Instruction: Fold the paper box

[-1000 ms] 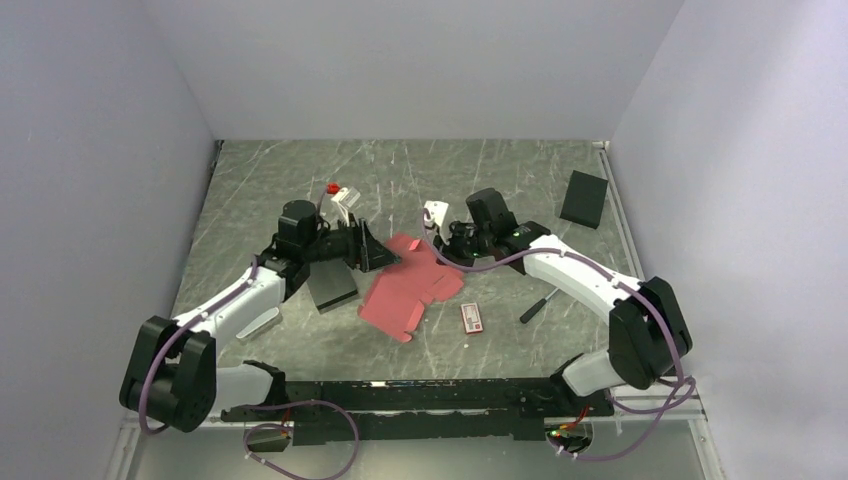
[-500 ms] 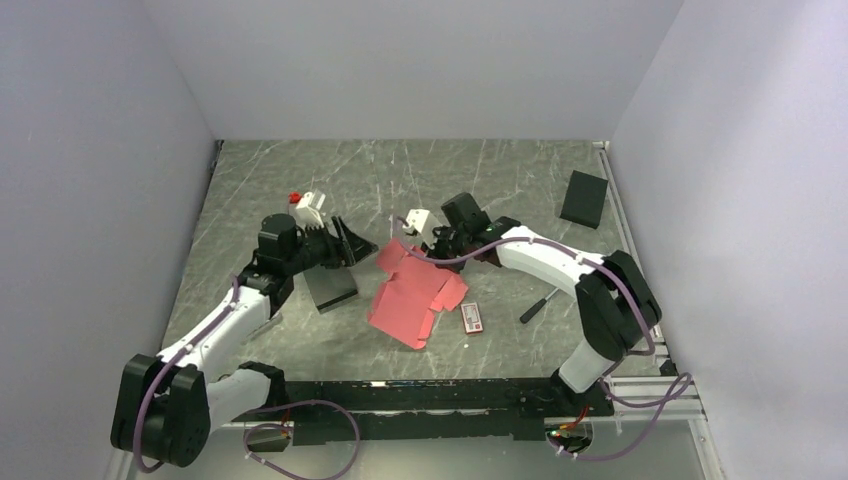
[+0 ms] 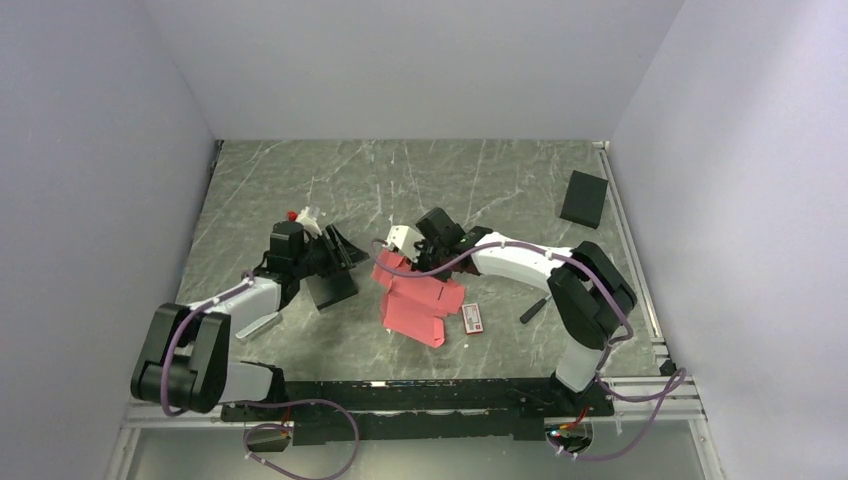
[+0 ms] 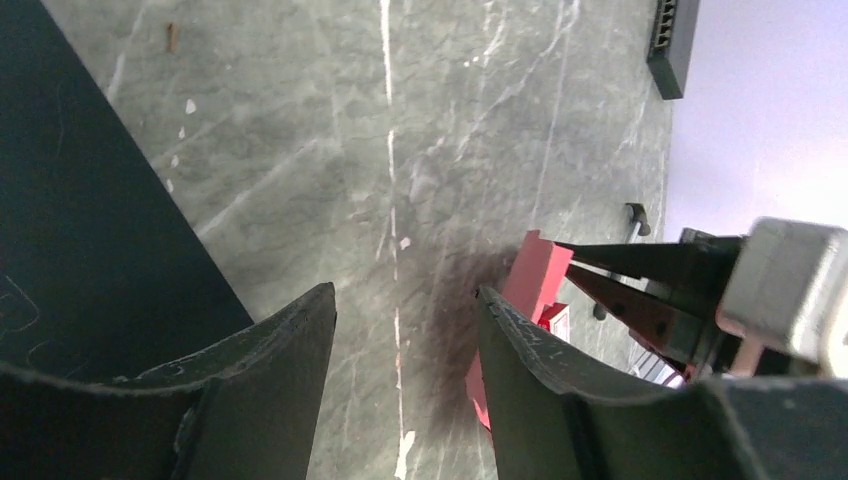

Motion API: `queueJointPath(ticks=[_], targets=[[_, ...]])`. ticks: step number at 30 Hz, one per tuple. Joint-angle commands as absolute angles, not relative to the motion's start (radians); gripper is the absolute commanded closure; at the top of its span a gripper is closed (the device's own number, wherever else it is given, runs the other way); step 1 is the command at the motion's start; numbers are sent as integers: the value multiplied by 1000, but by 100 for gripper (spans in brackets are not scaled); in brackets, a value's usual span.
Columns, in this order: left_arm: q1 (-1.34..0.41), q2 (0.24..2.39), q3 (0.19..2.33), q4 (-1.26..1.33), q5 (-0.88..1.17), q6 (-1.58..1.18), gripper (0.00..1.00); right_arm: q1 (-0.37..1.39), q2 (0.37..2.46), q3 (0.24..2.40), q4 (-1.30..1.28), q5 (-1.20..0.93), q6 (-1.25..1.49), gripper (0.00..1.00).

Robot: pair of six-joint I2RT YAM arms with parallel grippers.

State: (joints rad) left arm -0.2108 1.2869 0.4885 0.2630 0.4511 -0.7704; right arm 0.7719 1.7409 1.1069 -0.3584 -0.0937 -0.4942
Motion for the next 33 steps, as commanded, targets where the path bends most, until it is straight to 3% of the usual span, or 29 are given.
queueJointPath(ticks=[1, 8, 17, 21, 27, 33], targets=[[-207, 1351, 525, 351, 473, -826, 44, 789, 1761, 1124, -343, -30, -501, 95], [-206, 1329, 464, 421, 462, -838, 44, 782, 1720, 1113, -319, -28, -476, 100], [-208, 1114, 188, 693, 477, -1010, 38, 681, 1608, 1075, -260, -110, -391, 100], [-252, 1016, 149, 704, 456, -1054, 12, 659, 1582, 1052, -207, -79, -352, 100], [-331, 942, 142, 656, 351, -950, 3, 633, 1563, 1042, -177, -61, -292, 100], [-398, 1090, 143, 819, 314, -914, 3, 606, 1533, 1030, -159, -83, -253, 100]])
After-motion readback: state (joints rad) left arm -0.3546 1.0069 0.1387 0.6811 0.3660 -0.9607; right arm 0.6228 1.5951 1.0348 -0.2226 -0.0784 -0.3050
